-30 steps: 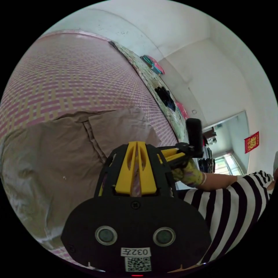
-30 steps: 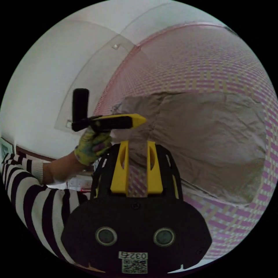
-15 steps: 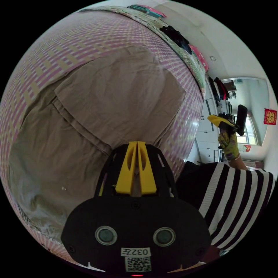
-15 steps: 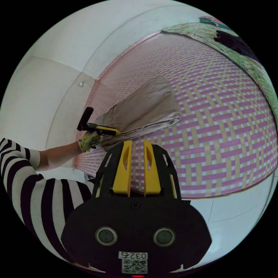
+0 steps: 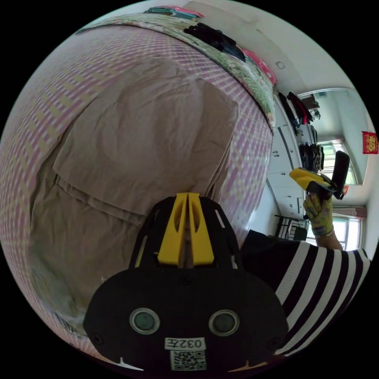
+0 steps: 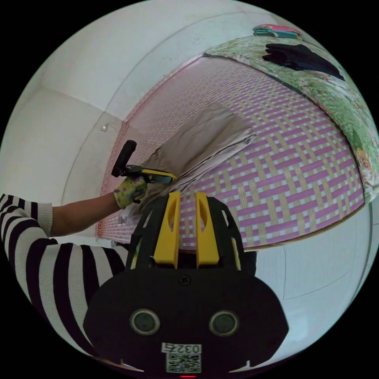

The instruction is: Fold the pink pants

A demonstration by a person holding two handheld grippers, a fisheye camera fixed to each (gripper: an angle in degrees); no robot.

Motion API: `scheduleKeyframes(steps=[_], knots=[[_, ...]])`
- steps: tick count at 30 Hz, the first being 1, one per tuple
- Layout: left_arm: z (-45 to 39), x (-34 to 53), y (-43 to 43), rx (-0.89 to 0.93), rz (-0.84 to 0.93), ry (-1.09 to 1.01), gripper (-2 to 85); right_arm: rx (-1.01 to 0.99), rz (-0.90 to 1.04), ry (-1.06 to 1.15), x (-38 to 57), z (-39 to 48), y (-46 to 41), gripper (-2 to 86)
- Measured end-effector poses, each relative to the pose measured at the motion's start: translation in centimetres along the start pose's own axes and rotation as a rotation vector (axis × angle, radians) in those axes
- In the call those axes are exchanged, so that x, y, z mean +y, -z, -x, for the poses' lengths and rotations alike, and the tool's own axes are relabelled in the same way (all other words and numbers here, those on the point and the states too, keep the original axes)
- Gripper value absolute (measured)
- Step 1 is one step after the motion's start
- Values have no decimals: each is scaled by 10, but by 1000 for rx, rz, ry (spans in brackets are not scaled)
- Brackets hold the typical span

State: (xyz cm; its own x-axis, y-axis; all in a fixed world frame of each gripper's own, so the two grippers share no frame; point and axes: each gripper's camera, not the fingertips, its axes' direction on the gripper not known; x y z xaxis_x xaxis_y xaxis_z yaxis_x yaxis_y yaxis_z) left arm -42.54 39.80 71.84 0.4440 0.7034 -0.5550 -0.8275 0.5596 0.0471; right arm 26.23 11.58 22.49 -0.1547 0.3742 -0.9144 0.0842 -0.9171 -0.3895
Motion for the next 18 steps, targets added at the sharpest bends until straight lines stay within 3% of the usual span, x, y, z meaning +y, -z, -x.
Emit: scheduleKeyframes(steps=[9,13,18], knots=[[-29,-49,-7,60,-41,68,-10,-12,-29,-65,-43,-38,65,65],[-23,-20,32,184,-225,179,-9,-58,-64,-157,-71,-79,94,65],[-10,38,74,157,-302,274,-9,-124,-57,-287,-108,-134,104,67]])
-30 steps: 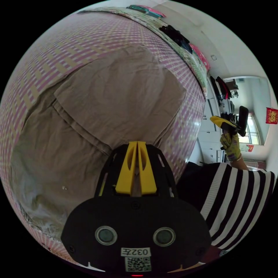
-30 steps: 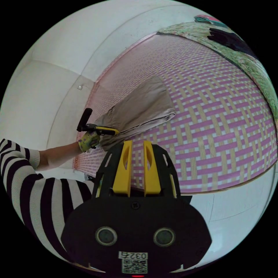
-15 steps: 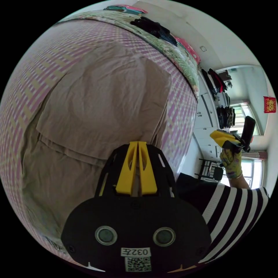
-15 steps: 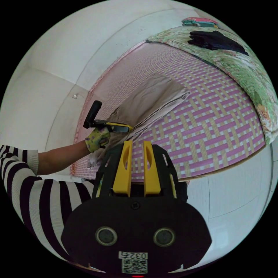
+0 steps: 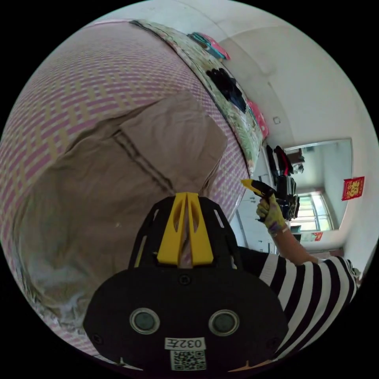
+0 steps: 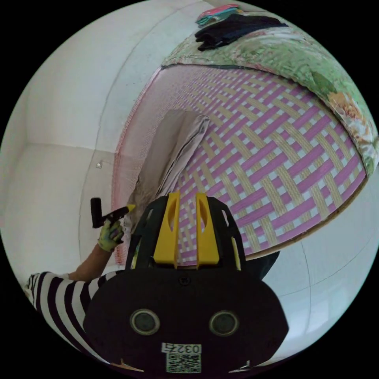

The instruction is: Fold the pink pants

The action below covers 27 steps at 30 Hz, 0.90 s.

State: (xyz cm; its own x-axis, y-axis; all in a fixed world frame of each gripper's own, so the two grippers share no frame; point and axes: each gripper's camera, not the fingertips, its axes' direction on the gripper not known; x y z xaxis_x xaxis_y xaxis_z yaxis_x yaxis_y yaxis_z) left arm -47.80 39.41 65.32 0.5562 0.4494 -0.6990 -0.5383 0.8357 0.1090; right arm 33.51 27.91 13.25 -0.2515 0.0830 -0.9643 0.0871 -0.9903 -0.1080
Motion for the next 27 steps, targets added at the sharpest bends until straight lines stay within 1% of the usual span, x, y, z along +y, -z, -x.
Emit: scheduleKeyframes(steps=[4,11,14,16,18,20,22,24,27], knots=[[18,38,32,-25,-56,131,-9,-101,-18,-58,-58,-15,13,84],[16,81,35,-82,-101,276,-9,-134,6,-95,-151,-19,31,118],[16,105,47,-92,-212,383,-9,-112,34,-77,-178,-16,31,110],[14,128,63,-126,-337,480,-9,-170,74,-64,-193,-11,24,107],[14,141,71,-182,-373,569,-9,-196,147,-33,-203,-3,10,96],[15,149,73,-226,-371,637,-9,-179,191,4,-209,9,-1,82],[21,146,69,-179,-355,671,-9,-123,185,31,-213,20,-4,58],[23,135,66,-188,-331,690,-9,-115,185,46,-217,25,-3,43],[31,99,59,-215,-262,659,-9,-81,116,53,-220,27,13,29]])
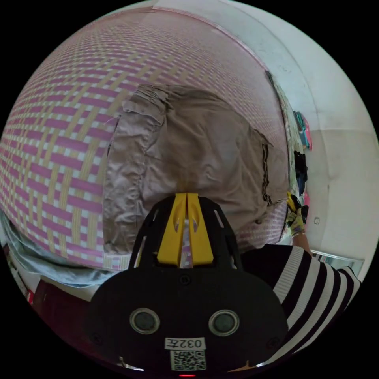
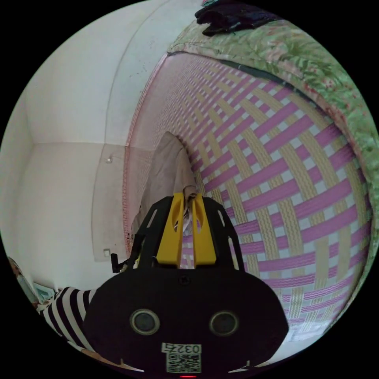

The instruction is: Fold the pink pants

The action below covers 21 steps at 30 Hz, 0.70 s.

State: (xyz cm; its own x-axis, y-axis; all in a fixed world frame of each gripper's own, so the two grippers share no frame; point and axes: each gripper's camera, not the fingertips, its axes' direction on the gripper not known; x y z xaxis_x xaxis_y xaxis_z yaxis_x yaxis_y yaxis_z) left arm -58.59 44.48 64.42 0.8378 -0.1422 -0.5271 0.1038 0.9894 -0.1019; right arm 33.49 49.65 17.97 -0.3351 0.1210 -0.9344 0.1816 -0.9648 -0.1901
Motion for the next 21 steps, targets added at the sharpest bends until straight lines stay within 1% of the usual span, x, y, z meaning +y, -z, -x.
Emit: scheduleKeyframes(steps=[3,5,8,9,10,11,12,13,14,15,16,17,18,19,20,21], knots=[[-23,-43,-9,43,0,-69,-10,19,-68,-52,2,-15,18,24],[-37,-74,-13,41,7,-94,-10,33,-79,-73,5,-24,22,25],[-66,-115,-16,-49,27,-148,-9,60,-81,-62,15,-28,20,29],[-80,-124,-14,-111,25,-166,-9,61,-84,-63,21,-29,16,31],[-99,-124,-7,-186,-18,-202,-9,61,-94,-61,27,-29,13,32],[-110,-121,-3,-218,-54,-235,-9,61,-100,-60,29,-29,11,32],[-134,-110,5,-251,-126,-310,-9,60,-112,-57,35,-29,8,33],[-157,-97,9,-192,-171,-403,-9,62,-119,-54,38,-30,4,34],[-169,-91,9,-129,-175,-456,-9,63,-121,-52,40,-31,1,34],[-192,-80,3,-10,-144,-572,-9,67,-124,-48,42,-32,-5,35],[-216,-72,-5,24,-106,-654,-9,73,-126,-47,44,-33,-11,36],[-226,-68,-9,33,-92,-687,-9,77,-125,-48,45,-34,-15,36],[-244,-62,-20,96,-34,-760,-9,84,-124,-50,46,-36,-22,36],[-260,-59,-37,201,80,-818,-9,91,-123,-48,47,-38,-29,37],[-265,-58,-48,241,143,-832,-9,94,-122,-46,48,-39,-33,37],[-275,-55,-68,263,256,-852,-9,98,-121,-43,49,-41,-40,37]])
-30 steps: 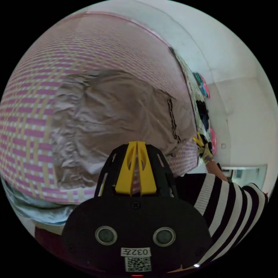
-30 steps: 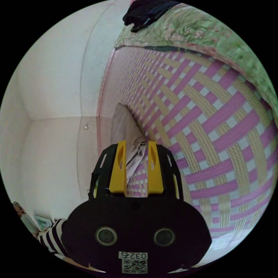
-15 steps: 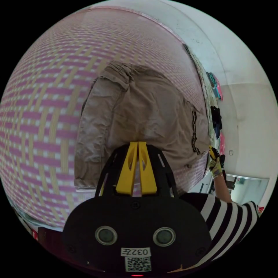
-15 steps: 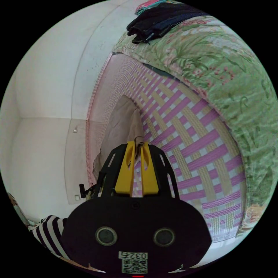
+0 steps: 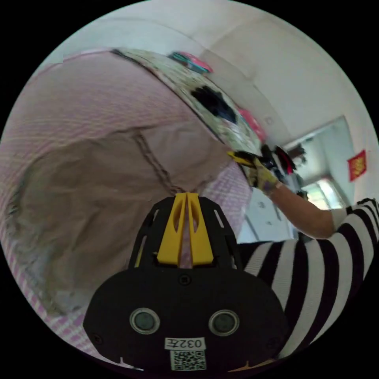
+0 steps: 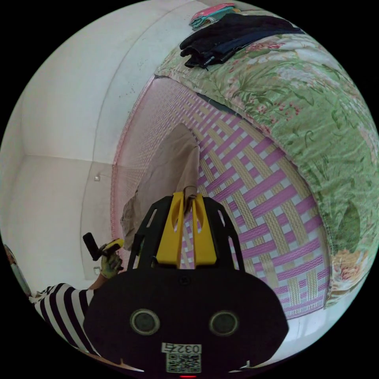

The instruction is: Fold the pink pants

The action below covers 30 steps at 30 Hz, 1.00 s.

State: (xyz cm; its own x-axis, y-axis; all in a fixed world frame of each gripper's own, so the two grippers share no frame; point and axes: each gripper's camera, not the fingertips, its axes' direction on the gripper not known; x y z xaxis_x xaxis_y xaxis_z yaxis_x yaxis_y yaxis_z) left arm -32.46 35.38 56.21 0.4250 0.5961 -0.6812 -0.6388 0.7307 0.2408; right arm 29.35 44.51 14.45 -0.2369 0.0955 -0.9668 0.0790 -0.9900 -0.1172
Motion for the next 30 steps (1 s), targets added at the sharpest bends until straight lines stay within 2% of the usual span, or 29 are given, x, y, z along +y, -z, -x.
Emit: scheduleKeyframes(steps=[3,11,17,21,25,30], knots=[[3,-5,-42,-181,194,24,-10,9,5,26,6,-1,-15,36],[18,3,-29,-8,226,60,-9,66,-18,146,15,26,-62,35],[26,58,62,62,-111,154,-9,173,-33,412,24,121,-120,34],[40,120,130,-31,-282,239,-9,247,22,753,58,244,-193,34],[56,182,192,-97,-481,340,-9,198,161,1058,134,351,-295,34],[86,240,228,-128,-618,465,-9,153,385,1232,234,385,-449,35]])
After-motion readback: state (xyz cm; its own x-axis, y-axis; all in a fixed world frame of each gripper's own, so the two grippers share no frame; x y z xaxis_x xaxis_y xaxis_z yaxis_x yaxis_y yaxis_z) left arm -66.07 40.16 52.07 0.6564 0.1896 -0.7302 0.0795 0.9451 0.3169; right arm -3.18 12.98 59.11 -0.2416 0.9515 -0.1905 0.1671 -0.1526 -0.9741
